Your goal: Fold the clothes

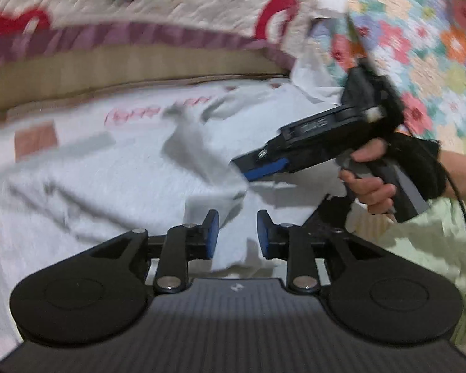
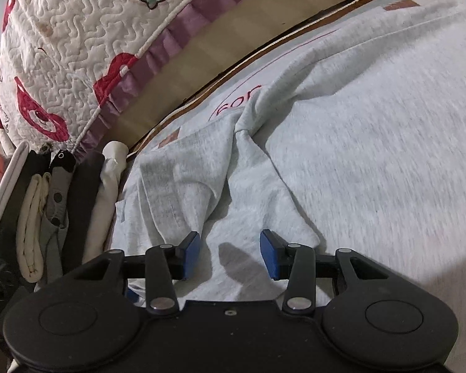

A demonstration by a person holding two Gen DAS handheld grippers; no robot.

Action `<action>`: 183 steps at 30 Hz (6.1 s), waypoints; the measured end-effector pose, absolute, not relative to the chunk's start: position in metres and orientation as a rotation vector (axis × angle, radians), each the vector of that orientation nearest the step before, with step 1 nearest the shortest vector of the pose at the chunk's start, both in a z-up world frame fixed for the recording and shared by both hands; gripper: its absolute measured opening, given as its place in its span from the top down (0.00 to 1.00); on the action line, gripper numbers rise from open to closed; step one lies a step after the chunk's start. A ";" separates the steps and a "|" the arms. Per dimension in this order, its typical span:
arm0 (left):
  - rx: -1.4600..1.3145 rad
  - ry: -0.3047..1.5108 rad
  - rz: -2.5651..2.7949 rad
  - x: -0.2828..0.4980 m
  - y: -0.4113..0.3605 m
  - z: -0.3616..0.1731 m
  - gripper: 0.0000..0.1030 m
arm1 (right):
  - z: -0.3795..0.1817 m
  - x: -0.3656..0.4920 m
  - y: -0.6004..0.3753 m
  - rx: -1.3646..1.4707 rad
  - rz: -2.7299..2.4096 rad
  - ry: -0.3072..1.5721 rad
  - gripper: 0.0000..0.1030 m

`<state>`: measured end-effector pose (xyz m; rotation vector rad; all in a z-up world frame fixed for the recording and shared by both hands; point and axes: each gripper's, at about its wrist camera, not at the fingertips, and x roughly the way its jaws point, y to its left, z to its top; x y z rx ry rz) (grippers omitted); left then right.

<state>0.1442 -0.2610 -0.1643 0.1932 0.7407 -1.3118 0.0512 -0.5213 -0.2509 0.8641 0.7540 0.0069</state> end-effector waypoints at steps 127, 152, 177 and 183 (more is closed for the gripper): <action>-0.267 1.002 -0.466 0.225 -0.160 -0.181 0.49 | -0.183 0.102 -0.445 0.077 0.107 0.641 0.38; 0.404 0.675 -0.399 0.145 -0.163 -0.167 0.99 | -0.223 0.069 -0.320 -0.526 0.297 0.753 0.36; -0.756 1.219 -0.530 0.165 -0.159 -0.216 0.43 | -0.232 0.100 -0.340 -0.393 0.263 0.734 0.71; -0.931 1.195 -0.510 0.173 -0.188 -0.217 0.36 | -0.220 0.093 -0.368 -0.122 0.242 0.686 0.85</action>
